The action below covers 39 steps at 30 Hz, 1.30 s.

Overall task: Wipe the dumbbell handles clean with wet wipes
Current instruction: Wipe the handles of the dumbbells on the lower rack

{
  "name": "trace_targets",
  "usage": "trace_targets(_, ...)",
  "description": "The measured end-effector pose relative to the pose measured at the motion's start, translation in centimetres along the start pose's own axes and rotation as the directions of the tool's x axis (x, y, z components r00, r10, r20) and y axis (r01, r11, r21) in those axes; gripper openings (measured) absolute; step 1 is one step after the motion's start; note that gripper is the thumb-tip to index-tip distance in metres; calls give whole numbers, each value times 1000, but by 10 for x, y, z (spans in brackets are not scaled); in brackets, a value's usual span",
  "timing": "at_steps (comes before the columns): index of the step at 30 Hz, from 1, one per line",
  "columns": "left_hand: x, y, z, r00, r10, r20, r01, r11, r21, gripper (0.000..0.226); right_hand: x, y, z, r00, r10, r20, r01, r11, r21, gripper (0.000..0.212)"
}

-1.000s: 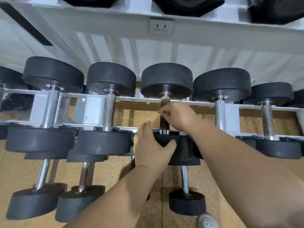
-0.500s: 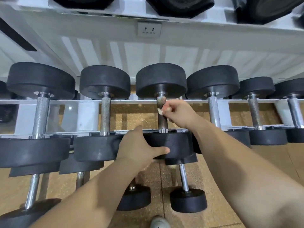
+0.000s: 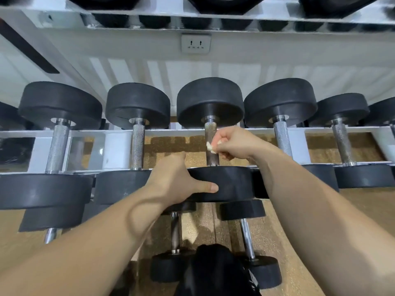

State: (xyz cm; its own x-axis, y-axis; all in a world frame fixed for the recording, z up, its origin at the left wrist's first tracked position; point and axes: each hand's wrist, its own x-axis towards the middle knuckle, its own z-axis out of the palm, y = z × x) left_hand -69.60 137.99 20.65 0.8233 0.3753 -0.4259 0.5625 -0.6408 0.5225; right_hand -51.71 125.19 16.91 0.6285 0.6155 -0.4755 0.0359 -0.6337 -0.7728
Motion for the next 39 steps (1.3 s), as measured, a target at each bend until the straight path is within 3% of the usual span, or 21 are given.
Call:
trace_targets(2,-2,-2,2,1000,-10,-8,10,1000,16,131,-7,-1,-1,991,14,134,-5,998,-66,14)
trace_targets(3,-2,-3,3,999,-16,-28,16,999,30,122,-7,-3,1,993,-1,115,11,996,-86,16)
trace_targets(5,-2,-4,5,996,0,-89,5,998,63,93,0,-9,8,994,-85,-70,73,985,-158,18)
trace_targets(7,-5,-4,6,992,27,-127,-19,998,60,89,10,-15,18,944,-215,-249,121,930,-347,13)
trace_targets(9,-9,-10,10,985,80,-153,-75,997,34,100,9,-24,24,944,-241,-226,91,847,-524,11)
trace_targets(11,-18,-26,11,966,126,-226,-138,990,-34,101,1,-34,27,972,-206,-115,92,781,-618,12)
trace_targets(13,-30,-48,8,906,200,-372,-230,973,-36,81,-9,-47,33,968,-244,-59,158,775,-612,10)
trace_targets(15,-35,-69,-3,780,309,-545,-297,948,112,52,-18,-63,43,953,-294,-72,223,842,-491,2)
trace_targets(16,-35,-78,-12,726,329,-604,-288,943,167,43,-20,-71,50,947,-312,-81,248,866,-434,9)
trace_targets(17,-33,-87,-21,716,299,-631,-244,954,175,39,-19,-78,58,940,-330,-87,267,871,-413,19)
trace_targets(19,-21,-108,-36,782,141,-607,-105,990,95,47,-15,-88,75,925,-369,-96,296,853,-430,28)
trace_targets(22,-9,-134,-37,876,-80,-476,28,993,-115,68,-3,-92,100,933,-351,-77,297,876,-380,18)
trace_targets(24,-5,-141,-32,887,-172,-429,42,954,-296,57,6,-92,113,942,-332,-55,291,886,-361,23)
trace_targets(27,1,-146,-29,886,-175,-430,23,941,-337,48,21,-97,125,944,-324,-56,293,907,-301,33)
trace_targets(33,5,-151,-28,891,-172,-420,6,930,-368,49,55,-105,148,907,-405,-112,362,888,-282,13)
trace_targets(39,5,-152,-28,886,-190,-424,7,917,-398,46,75,-99,168,803,-490,-339,349,848,-399,14)
